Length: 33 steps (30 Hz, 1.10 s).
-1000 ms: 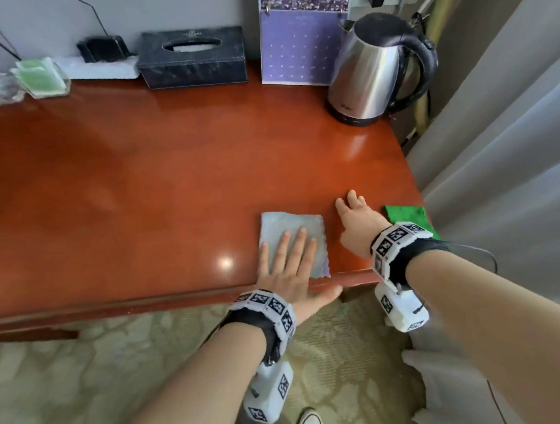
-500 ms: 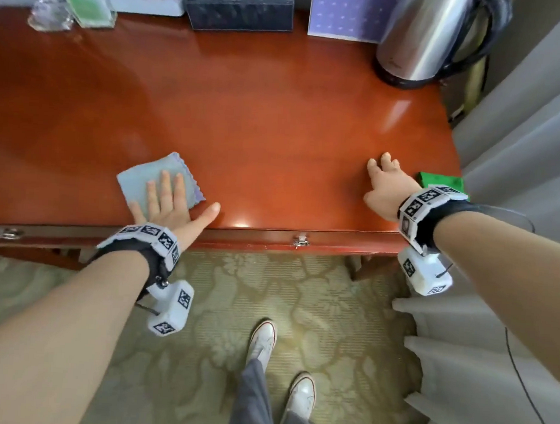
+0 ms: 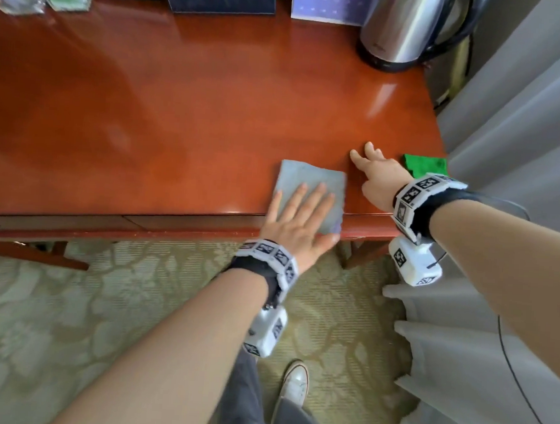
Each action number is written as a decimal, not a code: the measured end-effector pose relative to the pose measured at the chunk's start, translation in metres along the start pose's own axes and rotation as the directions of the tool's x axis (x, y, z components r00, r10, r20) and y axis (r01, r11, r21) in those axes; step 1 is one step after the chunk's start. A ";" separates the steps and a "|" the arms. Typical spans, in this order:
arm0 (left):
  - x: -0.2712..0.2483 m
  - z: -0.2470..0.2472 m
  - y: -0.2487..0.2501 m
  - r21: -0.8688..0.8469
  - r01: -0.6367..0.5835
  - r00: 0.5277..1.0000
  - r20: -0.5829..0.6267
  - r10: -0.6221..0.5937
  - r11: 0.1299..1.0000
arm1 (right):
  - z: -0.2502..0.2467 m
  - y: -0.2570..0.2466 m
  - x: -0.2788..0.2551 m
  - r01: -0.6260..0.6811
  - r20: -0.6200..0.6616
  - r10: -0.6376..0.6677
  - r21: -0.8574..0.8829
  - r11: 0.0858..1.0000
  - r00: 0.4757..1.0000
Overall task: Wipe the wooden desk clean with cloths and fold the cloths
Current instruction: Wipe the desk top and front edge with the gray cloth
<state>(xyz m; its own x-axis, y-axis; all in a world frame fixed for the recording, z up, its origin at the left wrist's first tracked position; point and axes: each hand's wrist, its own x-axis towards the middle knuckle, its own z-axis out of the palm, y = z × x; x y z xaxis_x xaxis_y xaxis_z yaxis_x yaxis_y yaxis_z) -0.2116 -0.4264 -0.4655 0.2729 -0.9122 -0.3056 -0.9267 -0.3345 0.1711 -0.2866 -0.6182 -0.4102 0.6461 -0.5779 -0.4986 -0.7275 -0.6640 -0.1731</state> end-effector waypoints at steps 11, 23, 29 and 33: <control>-0.001 -0.027 -0.054 -0.113 0.020 0.967 -0.250 -0.048 0.993 | 0.007 0.004 -0.010 0.048 0.019 -0.048 -0.022 0.999 0.999; 0.041 0.003 0.018 -0.103 -0.171 0.902 -0.417 0.114 0.980 | 0.006 0.019 -0.004 0.100 -0.031 -0.101 -0.019 0.995 0.994; -0.037 -0.001 -0.110 -0.118 -0.044 0.872 -0.489 -0.020 0.992 | 0.005 0.017 -0.008 0.084 -0.027 -0.083 0.025 0.996 0.996; -0.062 -0.010 -0.144 -0.231 0.093 0.841 -0.503 -0.201 0.968 | 0.009 0.018 -0.008 0.082 -0.038 -0.080 0.064 0.995 0.996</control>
<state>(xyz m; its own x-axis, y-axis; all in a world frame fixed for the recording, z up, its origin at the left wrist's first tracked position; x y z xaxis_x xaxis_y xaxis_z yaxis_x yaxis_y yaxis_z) -0.0927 -0.3241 -0.4620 0.5454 -0.8186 0.1801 -0.8124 -0.4634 0.3539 -0.3063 -0.6213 -0.4168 0.7106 -0.5401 -0.4510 -0.6850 -0.6776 -0.2678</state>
